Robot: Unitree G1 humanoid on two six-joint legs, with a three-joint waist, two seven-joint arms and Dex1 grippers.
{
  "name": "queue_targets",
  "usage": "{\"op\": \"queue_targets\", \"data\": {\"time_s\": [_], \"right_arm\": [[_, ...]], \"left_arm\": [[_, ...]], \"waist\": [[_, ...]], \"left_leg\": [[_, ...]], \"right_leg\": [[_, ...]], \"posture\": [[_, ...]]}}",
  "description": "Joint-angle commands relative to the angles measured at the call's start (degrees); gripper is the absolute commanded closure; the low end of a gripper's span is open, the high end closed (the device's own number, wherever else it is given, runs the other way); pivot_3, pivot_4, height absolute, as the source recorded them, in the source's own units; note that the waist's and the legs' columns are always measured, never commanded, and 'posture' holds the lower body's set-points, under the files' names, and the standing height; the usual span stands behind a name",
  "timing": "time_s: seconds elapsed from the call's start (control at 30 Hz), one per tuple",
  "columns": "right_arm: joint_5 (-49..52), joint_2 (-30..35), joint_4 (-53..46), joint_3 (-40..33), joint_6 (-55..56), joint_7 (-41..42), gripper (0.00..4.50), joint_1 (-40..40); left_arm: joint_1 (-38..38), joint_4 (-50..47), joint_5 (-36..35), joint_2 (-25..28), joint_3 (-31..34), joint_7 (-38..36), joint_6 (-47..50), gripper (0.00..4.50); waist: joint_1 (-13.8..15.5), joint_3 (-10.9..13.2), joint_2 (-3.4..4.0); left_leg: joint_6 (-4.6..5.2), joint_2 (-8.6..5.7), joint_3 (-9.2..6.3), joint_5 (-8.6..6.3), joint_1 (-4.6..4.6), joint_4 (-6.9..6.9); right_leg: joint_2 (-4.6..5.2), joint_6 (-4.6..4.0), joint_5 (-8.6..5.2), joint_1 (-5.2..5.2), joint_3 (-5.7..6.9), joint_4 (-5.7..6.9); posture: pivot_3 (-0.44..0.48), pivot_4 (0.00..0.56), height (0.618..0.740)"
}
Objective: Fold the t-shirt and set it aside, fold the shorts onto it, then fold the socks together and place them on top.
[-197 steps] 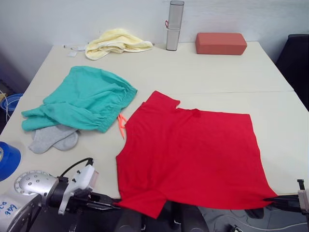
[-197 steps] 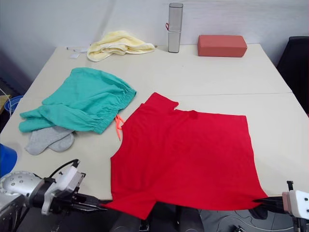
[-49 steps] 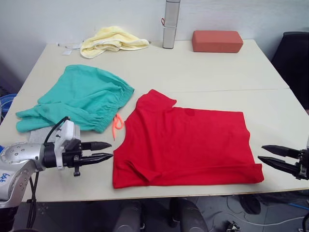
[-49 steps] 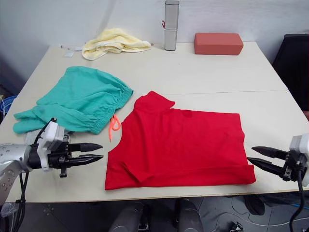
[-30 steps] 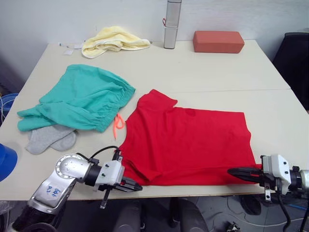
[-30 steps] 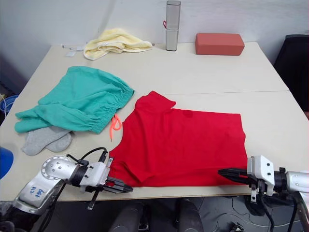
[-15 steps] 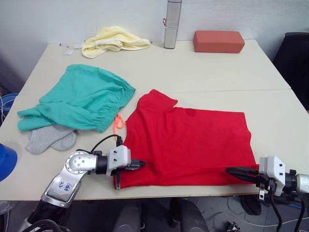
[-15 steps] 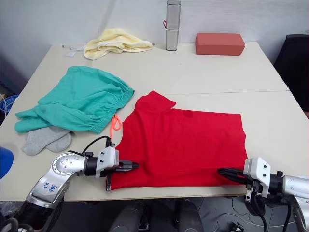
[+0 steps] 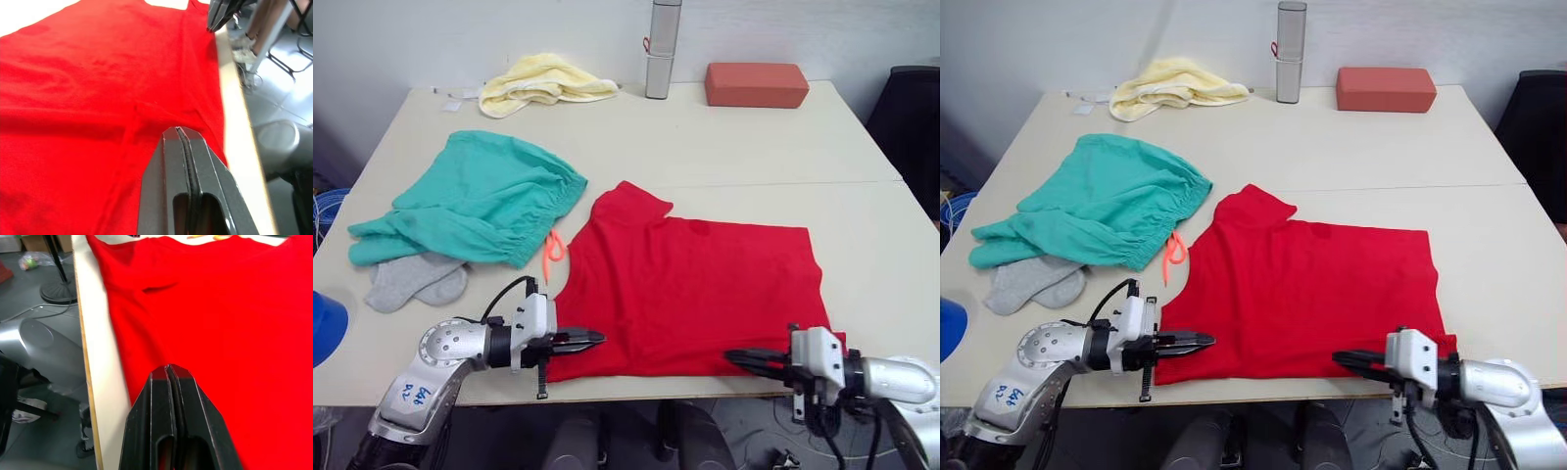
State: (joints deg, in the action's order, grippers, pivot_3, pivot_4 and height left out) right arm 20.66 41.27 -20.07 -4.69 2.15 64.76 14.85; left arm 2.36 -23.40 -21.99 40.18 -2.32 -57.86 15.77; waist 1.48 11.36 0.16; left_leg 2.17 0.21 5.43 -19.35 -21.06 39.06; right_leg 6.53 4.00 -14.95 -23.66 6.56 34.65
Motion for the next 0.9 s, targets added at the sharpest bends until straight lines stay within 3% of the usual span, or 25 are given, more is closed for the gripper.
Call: {"op": "queue_targets", "data": {"time_s": [0.03, 0.2, 0.57, 0.8, 0.9], "right_arm": [[-3.53, -2.05, -0.13, 2.69, -1.10, -4.78, 4.46, -0.89], [-5.02, -2.33, 2.91, 1.44, -2.16, -8.22, 4.46, -1.21], [-2.10, 3.12, 17.12, -14.75, 5.35, -5.44, 4.46, 4.95], [-0.74, 5.24, 30.19, -21.59, 12.01, -2.12, 4.46, 5.25], [3.25, 4.98, 29.72, -23.68, 11.25, -0.48, 4.46, 4.13]], "left_arm": [[1.02, -2.07, 3.00, -0.10, -0.91, 3.98, 1.34, 4.50], [2.98, -2.18, 7.55, 0.70, -1.66, 9.02, 5.32, 4.50], [4.77, 0.52, 10.72, 1.55, 0.19, 15.98, 10.57, 4.50], [5.36, 1.81, 7.05, 0.70, 4.35, 13.59, 3.72, 4.50], [5.88, 2.89, 4.89, 1.03, 7.83, 11.16, -0.61, 4.50]], "waist": [[0.01, 0.00, 0.00], [0.00, 0.00, -0.01], [0.05, -0.40, 0.21], [-0.04, -0.56, 0.37], [-0.08, -0.55, 0.36]], "left_leg": [[0.02, 0.00, 0.00, 0.00, -0.02, 0.00], [0.03, 0.00, 0.01, 0.00, -0.03, 0.00], [0.30, 0.02, 0.00, -0.17, 0.22, -0.07], [0.37, 0.02, 0.04, -0.18, 0.43, -0.17], [0.36, 0.03, 0.04, -0.19, 0.42, -0.19]], "right_leg": [[0.00, 0.00, 0.00, -0.01, 0.00, 0.00], [0.00, 0.00, 0.00, -0.03, 0.00, 0.00], [0.00, -0.05, -0.03, 0.16, -0.01, 0.00], [0.00, -0.10, -0.06, 0.30, -0.04, -0.01], [0.00, -0.15, -0.09, 0.26, -0.04, -0.01]], "posture": [[0.000, 0.150, 0.740], [0.000, 0.150, 0.740], [0.000, 0.150, 0.740], [0.000, 0.150, 0.740], [0.000, 0.150, 0.740]]}}
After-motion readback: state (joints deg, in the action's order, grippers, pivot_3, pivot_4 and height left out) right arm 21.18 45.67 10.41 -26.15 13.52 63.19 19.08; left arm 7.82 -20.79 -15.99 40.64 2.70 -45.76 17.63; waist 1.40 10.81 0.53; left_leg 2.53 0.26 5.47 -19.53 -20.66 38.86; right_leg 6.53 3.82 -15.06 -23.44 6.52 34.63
